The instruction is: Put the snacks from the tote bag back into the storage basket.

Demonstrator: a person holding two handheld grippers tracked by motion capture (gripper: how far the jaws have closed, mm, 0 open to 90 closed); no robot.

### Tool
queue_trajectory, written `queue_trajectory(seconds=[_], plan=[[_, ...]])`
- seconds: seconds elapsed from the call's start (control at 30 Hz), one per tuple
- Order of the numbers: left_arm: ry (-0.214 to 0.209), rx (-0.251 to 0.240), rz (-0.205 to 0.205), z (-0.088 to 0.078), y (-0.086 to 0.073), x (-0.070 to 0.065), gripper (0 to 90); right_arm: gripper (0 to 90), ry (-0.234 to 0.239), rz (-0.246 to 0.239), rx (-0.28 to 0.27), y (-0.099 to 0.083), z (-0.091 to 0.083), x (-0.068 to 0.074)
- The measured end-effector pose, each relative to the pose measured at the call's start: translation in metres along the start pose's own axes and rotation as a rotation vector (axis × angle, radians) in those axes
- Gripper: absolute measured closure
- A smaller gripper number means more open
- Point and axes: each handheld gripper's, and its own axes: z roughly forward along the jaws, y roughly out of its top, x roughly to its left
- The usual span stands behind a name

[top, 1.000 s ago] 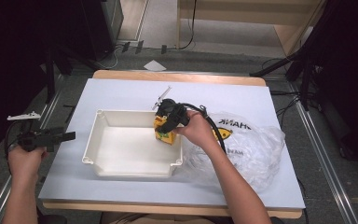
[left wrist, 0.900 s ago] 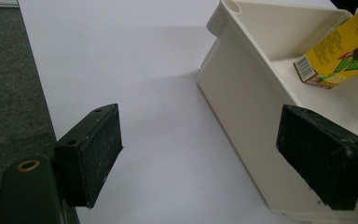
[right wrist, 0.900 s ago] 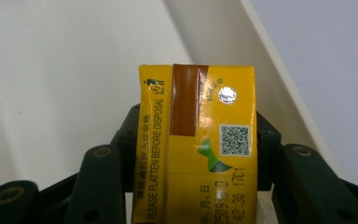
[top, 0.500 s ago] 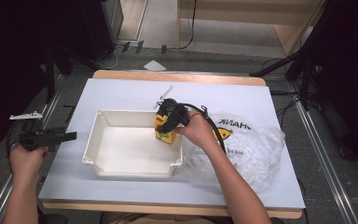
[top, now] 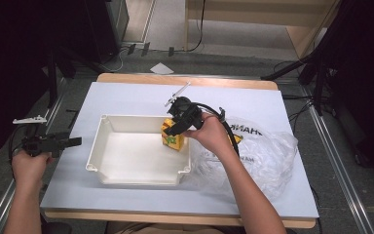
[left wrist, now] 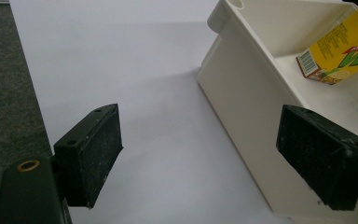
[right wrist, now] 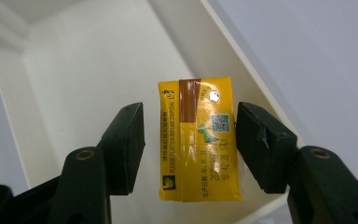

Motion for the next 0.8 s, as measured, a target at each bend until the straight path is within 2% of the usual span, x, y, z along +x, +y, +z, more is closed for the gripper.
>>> queue_trajectory(seconds=[0.1,0.33,0.43,0.57,0.8], plan=[[-0.001,0.002,-0.001,0.001,0.000,0.000,15.0,44.6,0.005,0.013,-0.023,0.000,-0.009,0.001],[-0.007,0.008,0.003,0.004,0.002,0.000,15.0,45.9,0.010,0.005,-0.062,-0.002,-0.028,0.009],[-0.006,0.009,0.002,0.005,0.003,0.000,15.0,46.2,0.030,0.006,-0.066,-0.003,-0.031,0.012],[-0.010,0.008,0.002,0.007,0.004,0.000,15.1,46.9,0.035,0.001,-0.067,-0.005,-0.033,0.016],[-0.016,0.009,0.002,0.010,0.007,0.001,15.0,52.3,0.056,-0.014,-0.064,-0.009,-0.033,0.022]])
